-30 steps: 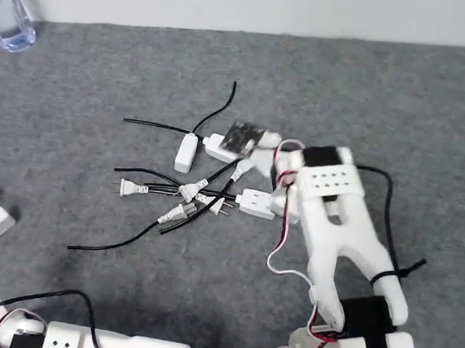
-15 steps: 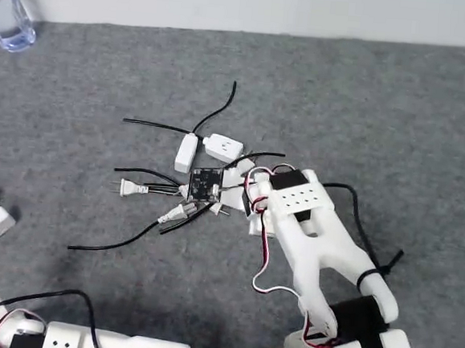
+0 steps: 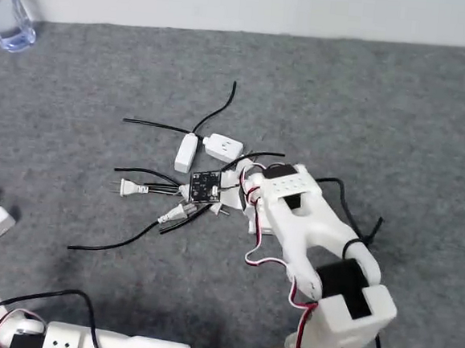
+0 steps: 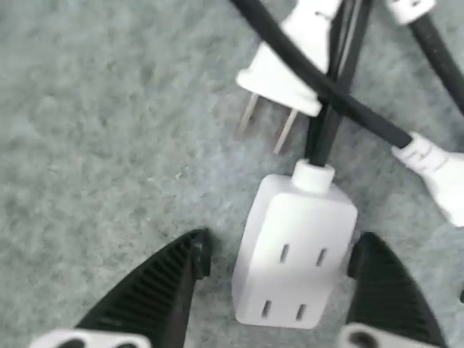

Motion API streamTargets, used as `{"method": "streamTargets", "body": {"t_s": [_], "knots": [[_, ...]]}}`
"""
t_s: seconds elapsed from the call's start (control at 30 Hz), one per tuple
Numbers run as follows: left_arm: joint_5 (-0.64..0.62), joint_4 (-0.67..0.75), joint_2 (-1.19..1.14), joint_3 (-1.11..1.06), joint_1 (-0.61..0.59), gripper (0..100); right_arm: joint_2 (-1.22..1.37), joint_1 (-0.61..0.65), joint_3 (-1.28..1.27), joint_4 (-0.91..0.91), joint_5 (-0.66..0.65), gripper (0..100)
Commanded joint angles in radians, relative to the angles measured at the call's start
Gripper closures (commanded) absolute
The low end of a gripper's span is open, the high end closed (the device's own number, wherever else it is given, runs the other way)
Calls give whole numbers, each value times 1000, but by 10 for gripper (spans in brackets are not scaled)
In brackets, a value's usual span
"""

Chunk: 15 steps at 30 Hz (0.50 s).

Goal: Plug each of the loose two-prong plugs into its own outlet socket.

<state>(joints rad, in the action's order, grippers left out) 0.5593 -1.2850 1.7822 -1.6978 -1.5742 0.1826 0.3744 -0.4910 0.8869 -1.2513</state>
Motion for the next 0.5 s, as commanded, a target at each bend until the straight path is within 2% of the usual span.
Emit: {"method": "streamTargets", "body": {"t_s": [0.0,0.07,0.13,0.3,0.47], "knots": [[6,-6,6,13,-3,706,31,-18,68,-21,20,892],[6,-6,6,13,-3,706,24,-18,68,-24,17,998],[6,-6,6,13,-3,706,16,-24,68,-19,18,957],[6,-6,6,13,-3,706,-38,-27,64,-7,46,991],[6,-6,6,13,-3,706,-246,-67,64,88,83,991]]}}
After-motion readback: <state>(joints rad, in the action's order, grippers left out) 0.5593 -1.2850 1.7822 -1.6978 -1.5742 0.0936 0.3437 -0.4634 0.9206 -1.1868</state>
